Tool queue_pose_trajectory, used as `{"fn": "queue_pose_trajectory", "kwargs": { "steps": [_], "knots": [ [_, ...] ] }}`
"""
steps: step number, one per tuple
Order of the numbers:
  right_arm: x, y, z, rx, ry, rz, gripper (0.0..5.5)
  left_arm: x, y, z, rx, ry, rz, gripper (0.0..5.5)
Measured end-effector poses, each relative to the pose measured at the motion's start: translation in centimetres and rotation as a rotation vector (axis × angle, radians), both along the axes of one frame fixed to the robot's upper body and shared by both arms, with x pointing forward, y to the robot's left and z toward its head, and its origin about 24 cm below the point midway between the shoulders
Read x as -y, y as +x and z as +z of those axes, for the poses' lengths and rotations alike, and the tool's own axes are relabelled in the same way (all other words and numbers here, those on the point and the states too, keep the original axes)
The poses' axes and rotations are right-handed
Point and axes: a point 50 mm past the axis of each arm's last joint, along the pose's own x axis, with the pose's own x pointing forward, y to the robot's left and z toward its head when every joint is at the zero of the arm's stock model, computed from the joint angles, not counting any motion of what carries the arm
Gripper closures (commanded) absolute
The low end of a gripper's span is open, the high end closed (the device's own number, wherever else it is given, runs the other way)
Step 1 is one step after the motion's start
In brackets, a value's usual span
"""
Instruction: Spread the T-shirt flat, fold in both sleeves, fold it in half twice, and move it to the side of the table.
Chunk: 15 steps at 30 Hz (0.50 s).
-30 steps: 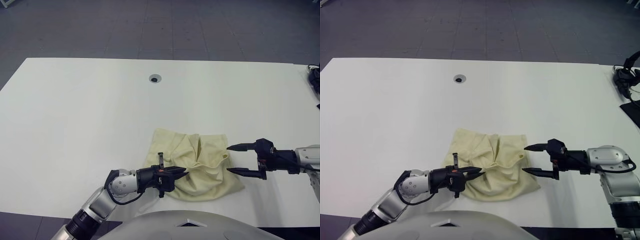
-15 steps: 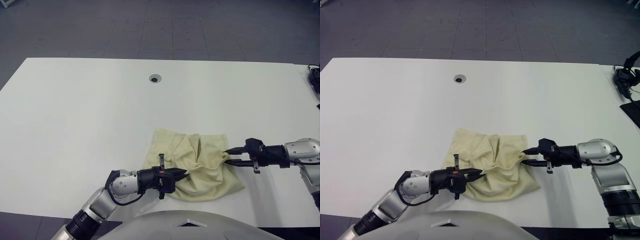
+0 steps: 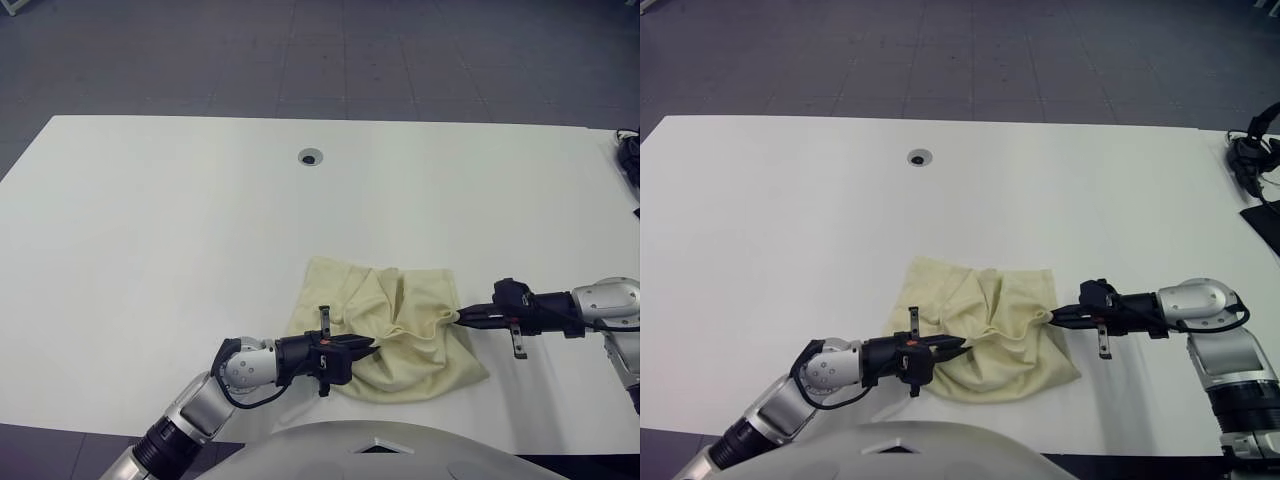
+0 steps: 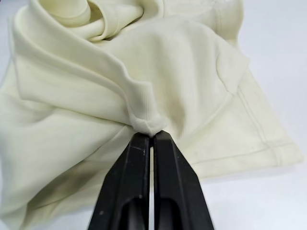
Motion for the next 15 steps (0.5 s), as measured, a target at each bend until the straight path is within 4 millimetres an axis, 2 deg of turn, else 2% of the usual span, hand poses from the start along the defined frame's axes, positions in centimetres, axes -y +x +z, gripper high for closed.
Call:
{"fn": "queue_pose_trajectory", "kwargs": {
  "steps": [4,9,12,15],
  "knots": [
    [0.5,-0.4,1.0,0.039,0.017,-0.016,5.48,-0.4,0.8,1.0,0.011,-0.047,0.040,5.50],
    [0.6,-1.4,4.0,0.153,0.074,-0.032,5.48,-2.4,2.7,3.5,0.065,-0.121,0.131,5.50],
    [0.7,-2.5,6.4,0.236,0.049,-0.019,5.48,-5.5,3.7,6.3,0.182,-0.063,0.181,5.50],
    [0.6,-4.1,9.2,0.277,0.019,0.022,5.48,-7.1,3.0,9.9,0.258,-0.059,0.141,5.50]
  ]
}}
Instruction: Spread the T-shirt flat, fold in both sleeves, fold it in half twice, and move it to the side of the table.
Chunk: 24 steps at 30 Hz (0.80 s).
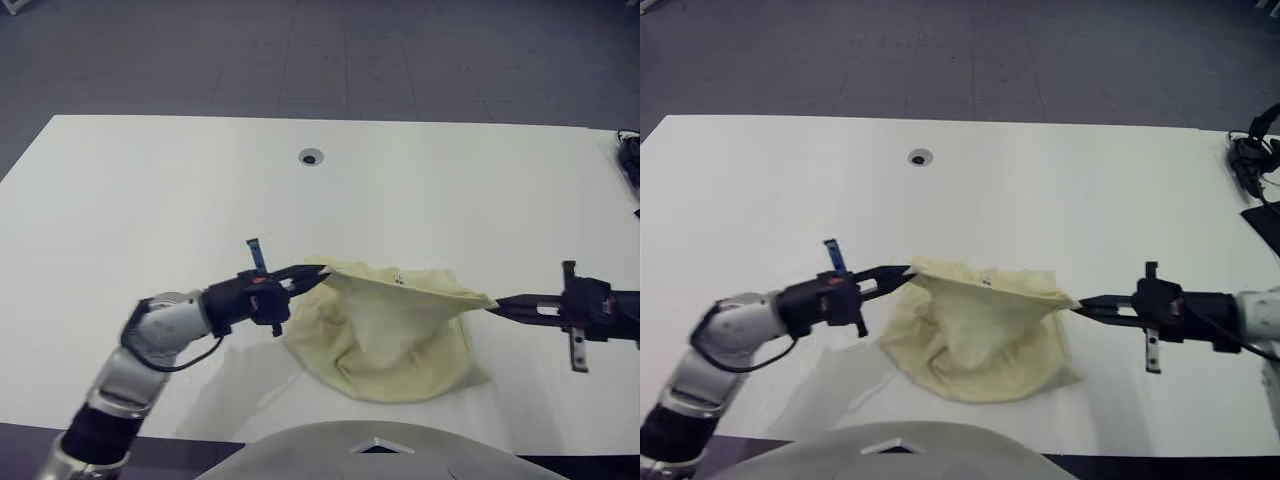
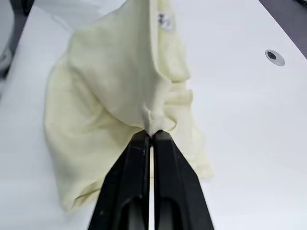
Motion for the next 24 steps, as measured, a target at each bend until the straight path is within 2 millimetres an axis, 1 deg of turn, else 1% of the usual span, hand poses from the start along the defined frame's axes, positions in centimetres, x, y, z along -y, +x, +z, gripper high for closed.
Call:
{"fn": "queue_pose_trajectory", "kwargs": {
  "steps": [2,4,5,6,8,10,13,14,17,18,22,23,24],
  "knots": [
    [-0.2,-1.5,1.8,0.008,-0.036,0.029,5.48,-0.5,-2.0,1.2,-0.029,0.059,-0.096,5.50],
    [-0.4,-3.1,2.5,-0.027,-0.098,0.071,5.48,-1.3,-4.3,1.2,-0.121,0.159,-0.184,5.50],
    [-0.7,-4.0,2.5,-0.061,-0.131,0.096,5.48,-1.7,-5.6,0.9,-0.188,0.218,-0.230,5.50],
    [-0.9,-4.6,2.4,-0.091,-0.151,0.115,5.48,-1.9,-6.4,0.8,-0.228,0.257,-0.257,5.50],
    [-1.3,-5.4,2.2,-0.130,-0.183,0.146,5.48,-2.1,-7.2,0.3,-0.278,0.307,-0.278,5.50],
    [-1.9,-5.9,1.6,-0.167,-0.207,0.178,5.48,-2.1,-7.5,-0.6,-0.312,0.346,-0.280,5.50],
    [-3.0,-6.0,-0.6,-0.232,-0.214,0.218,5.48,-2.3,-7.2,-3.3,-0.373,0.440,-0.260,5.50],
    [-3.5,-6.1,-1.9,-0.272,-0.214,0.231,5.48,-2.5,-7.0,-4.5,-0.388,0.490,-0.248,5.50],
    [-4.1,-6.0,-4.5,-0.329,-0.235,0.203,5.48,-2.2,-6.6,-6.6,-0.405,0.542,-0.248,5.50],
    [-4.3,-5.8,-5.7,-0.341,-0.244,0.175,5.48,-1.9,-6.1,-7.3,-0.395,0.558,-0.242,5.50],
    [-4.6,-5.4,-8.3,-0.393,-0.251,0.127,5.48,-0.5,-5.2,-8.4,-0.352,0.548,-0.258,5.50],
    [-4.7,-5.3,-9.2,-0.417,-0.260,0.115,5.48,0.0,-5.0,-8.7,-0.339,0.536,-0.270,5.50],
    [-4.9,-5.1,-9.5,-0.422,-0.251,0.114,5.48,0.3,-4.9,-8.8,-0.334,0.529,-0.275,5.50]
  ]
}}
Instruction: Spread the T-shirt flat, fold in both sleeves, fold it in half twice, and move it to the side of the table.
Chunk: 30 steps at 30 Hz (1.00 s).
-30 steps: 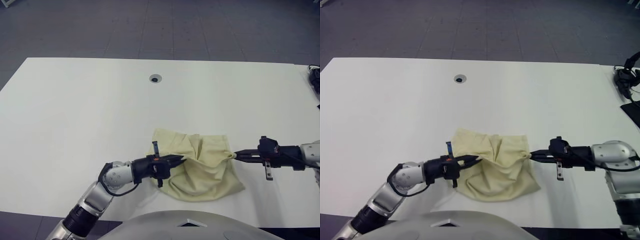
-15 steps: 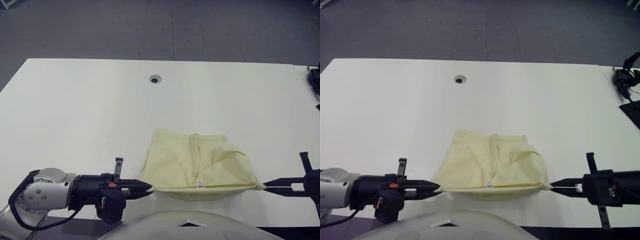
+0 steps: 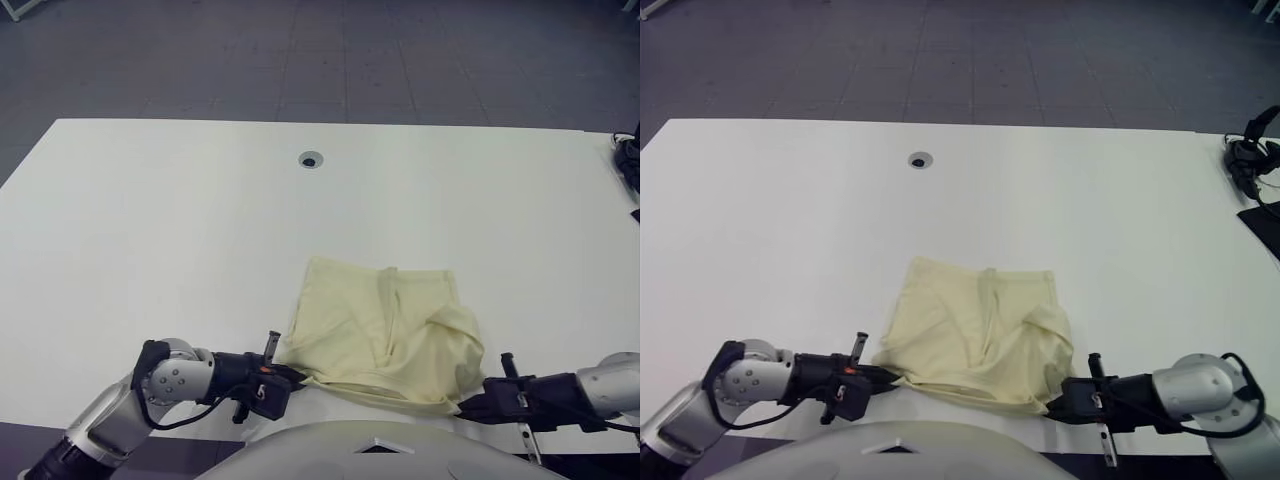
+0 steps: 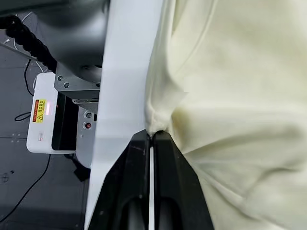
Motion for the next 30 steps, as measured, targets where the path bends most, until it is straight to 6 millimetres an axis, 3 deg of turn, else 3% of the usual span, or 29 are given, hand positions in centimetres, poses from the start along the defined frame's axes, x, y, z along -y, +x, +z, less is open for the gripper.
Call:
{"fn": "queue_pose_trajectory", "kwargs": {
  "steps": [3,9,14,17,22,28,30],
  "knots": [
    [-1.0,1.9,-0.8,0.055,0.044,0.004,5.48,0.9,0.7,-0.6,0.009,-0.035,0.000,5.50],
    [-1.2,8.7,-1.5,0.291,0.017,-0.155,5.48,1.8,3.2,-1.7,0.048,-0.100,0.087,5.50],
    [-0.8,14.3,-1.6,0.430,-0.054,-0.253,5.48,1.6,9.2,-1.9,0.187,-0.087,0.247,5.50],
    [-1.1,16.7,-1.7,0.475,-0.068,-0.299,5.48,1.2,12.8,-1.7,0.281,-0.061,0.354,5.50],
    [-2.8,21.2,-1.7,0.564,-0.055,-0.382,5.48,0.4,19.2,-0.9,0.459,0.022,0.561,5.50],
    [-6.0,26.2,-1.1,0.775,-0.034,-0.575,5.48,0.8,23.8,0.5,0.574,0.051,0.741,5.50],
    [-7.0,27.1,0.8,0.891,0.074,-0.619,5.48,1.2,24.1,0.8,0.575,0.003,0.753,5.50]
  ]
}}
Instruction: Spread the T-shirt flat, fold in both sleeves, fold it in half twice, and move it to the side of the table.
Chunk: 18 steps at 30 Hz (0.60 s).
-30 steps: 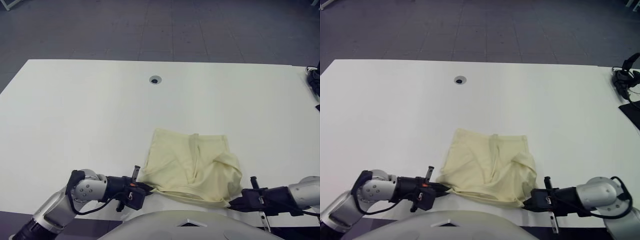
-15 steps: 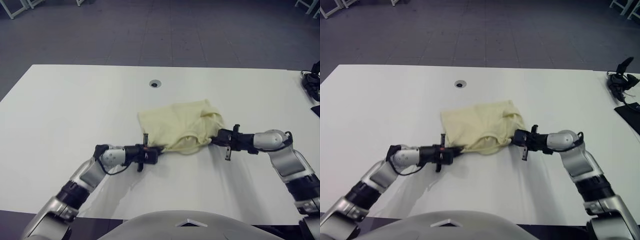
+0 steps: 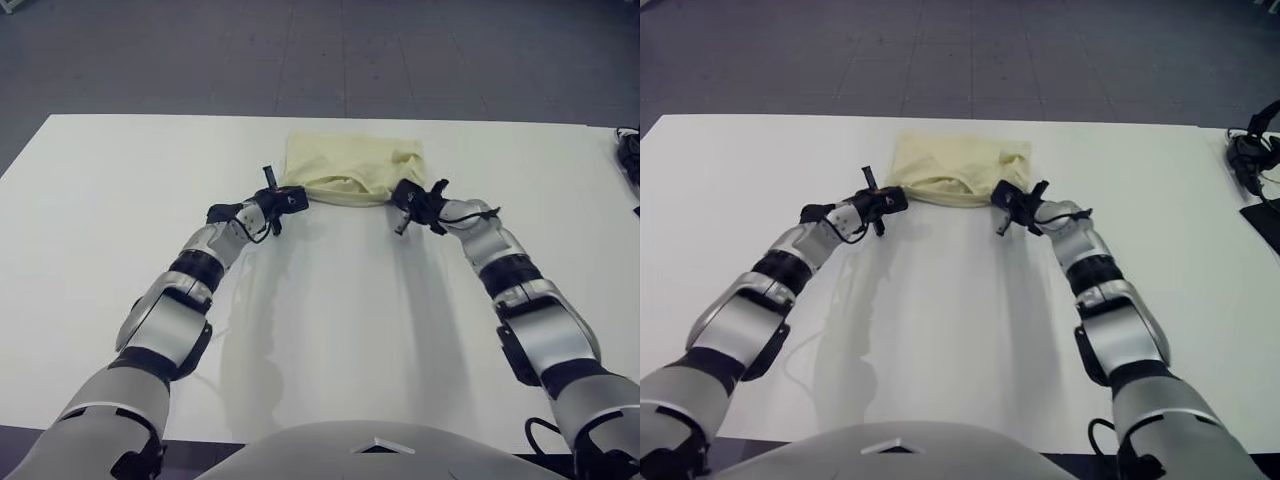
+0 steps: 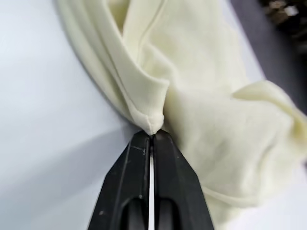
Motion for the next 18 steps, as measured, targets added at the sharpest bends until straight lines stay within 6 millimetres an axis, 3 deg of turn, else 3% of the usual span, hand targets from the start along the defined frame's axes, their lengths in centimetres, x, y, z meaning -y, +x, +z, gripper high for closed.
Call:
{"fn": "queue_pose_trajectory", "kwargs": {
  "steps": [3,5,8,13,16,18],
  "knots": [
    [1.0,0.2,4.7,0.212,0.091,0.015,5.48,-0.5,0.4,2.9,0.109,-0.106,-0.031,5.50],
    [2.3,-0.8,7.1,0.304,0.109,0.034,5.48,-0.9,0.2,5.6,0.201,-0.154,-0.069,5.50],
    [4.2,-3.5,8.0,0.334,0.088,0.068,5.48,-1.4,-1.7,7.4,0.259,-0.195,-0.144,5.50],
    [6.8,-8.9,6.2,0.228,0.003,0.139,5.48,-3.2,-7.5,6.3,0.174,-0.160,-0.260,5.50],
    [8.0,-14.8,3.2,0.002,-0.114,0.263,5.48,-4.8,-14.5,3.0,-0.096,-0.045,-0.417,5.50],
    [8.1,-18.2,1.2,-0.158,-0.161,0.342,5.48,-5.1,-17.9,1.0,-0.262,0.004,-0.488,5.50]
  ]
}}
